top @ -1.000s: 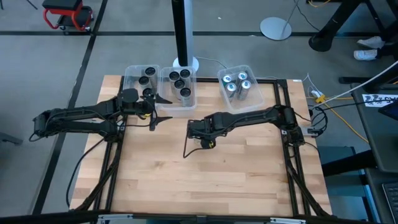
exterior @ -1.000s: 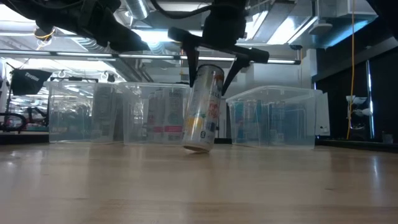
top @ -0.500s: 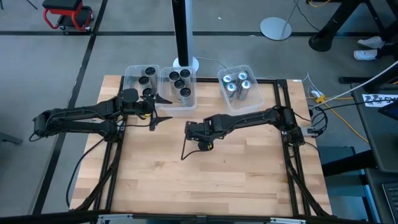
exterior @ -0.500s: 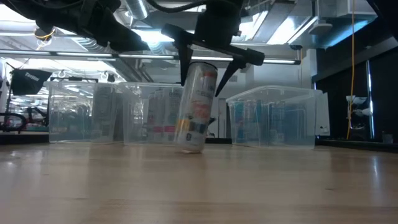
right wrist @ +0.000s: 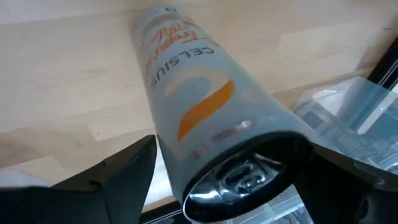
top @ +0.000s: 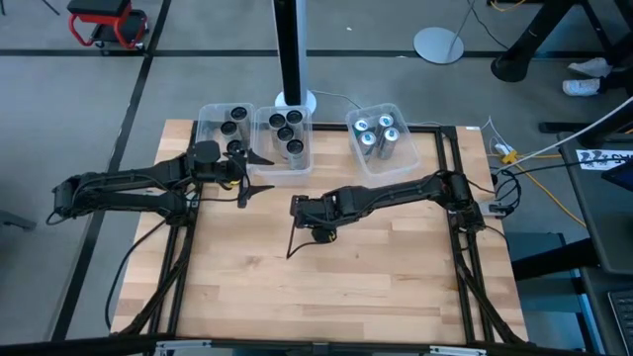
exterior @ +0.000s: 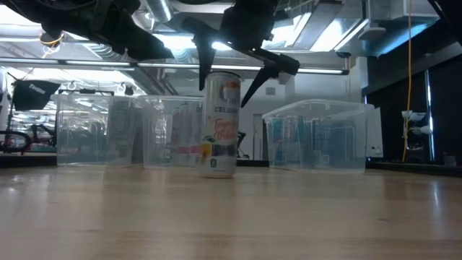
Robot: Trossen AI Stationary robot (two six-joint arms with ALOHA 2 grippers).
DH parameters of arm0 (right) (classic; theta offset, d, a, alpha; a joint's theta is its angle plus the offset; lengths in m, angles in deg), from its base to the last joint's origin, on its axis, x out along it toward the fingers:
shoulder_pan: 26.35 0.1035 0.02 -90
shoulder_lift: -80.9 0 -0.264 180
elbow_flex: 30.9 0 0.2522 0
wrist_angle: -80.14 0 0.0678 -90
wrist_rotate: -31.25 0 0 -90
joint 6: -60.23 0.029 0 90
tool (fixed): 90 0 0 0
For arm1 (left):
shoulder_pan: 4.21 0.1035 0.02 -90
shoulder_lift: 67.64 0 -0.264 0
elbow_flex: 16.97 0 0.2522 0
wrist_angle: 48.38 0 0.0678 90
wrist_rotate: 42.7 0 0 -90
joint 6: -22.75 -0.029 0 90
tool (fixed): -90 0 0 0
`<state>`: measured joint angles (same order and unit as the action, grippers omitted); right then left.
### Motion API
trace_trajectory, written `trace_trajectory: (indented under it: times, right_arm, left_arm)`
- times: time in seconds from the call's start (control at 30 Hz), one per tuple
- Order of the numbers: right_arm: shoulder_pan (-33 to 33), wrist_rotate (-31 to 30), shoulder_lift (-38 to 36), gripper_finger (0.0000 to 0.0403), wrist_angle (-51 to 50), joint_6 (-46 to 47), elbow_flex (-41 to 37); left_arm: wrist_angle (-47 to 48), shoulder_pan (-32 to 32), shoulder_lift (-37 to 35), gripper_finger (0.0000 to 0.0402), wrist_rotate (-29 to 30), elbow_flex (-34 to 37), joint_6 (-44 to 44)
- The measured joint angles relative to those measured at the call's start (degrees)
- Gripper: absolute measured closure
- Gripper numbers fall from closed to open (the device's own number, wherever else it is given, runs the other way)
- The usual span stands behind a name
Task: Sort soda cans
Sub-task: Put the white-yellow soda can into the top left transparent bin
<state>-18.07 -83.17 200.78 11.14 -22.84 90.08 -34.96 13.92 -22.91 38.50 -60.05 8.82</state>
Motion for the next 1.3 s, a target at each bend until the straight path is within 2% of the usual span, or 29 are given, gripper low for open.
trace_trajectory:
  times: [0.33, 0.53, 0.73, 0.83, 0.97, 1.07, 1.3]
  right_arm:
    - [0.11, 0.01, -0.15, 0.0058, -4.32, 0.62, 7.67]
    - [0.31, -0.04, -0.75, 0.0058, -14.06, 5.12, 14.74]
    - [0.39, -1.30, -5.31, 0.0058, -19.52, 11.78, 13.24]
    - [0.39, -4.90, -8.74, 0.0058, -19.60, 14.64, 9.02]
    - [0.37, -9.49, -14.47, 0.0058, -16.66, 17.92, -0.52]
    - [0.35, -12.41, -19.59, 0.0058, -11.11, 19.44, -10.30]
    - [0.35, -19.20, -31.82, 0.0059, 7.29, 21.85, -33.81]
  left_arm:
    - [0.24, -0.01, 0.00, 0.0094, 0.00, 0.00, 0.02]
    - [2.08, -0.20, 0.00, 0.0094, 0.00, 0.00, 0.15]
    - [1.00, -2.51, 0.09, 0.0094, -0.51, 0.00, 0.21]
    - [-0.94, -4.18, 1.35, 0.0094, -2.96, 0.00, 1.07]
    - [-6.68, -6.35, 5.19, 0.0094, -3.52, 0.00, 3.52]
    - [-11.41, -7.73, 9.37, 0.0094, -3.50, -0.04, 5.54]
    - [-13.60, -10.24, 20.27, 0.0094, -3.13, -4.85, 9.39]
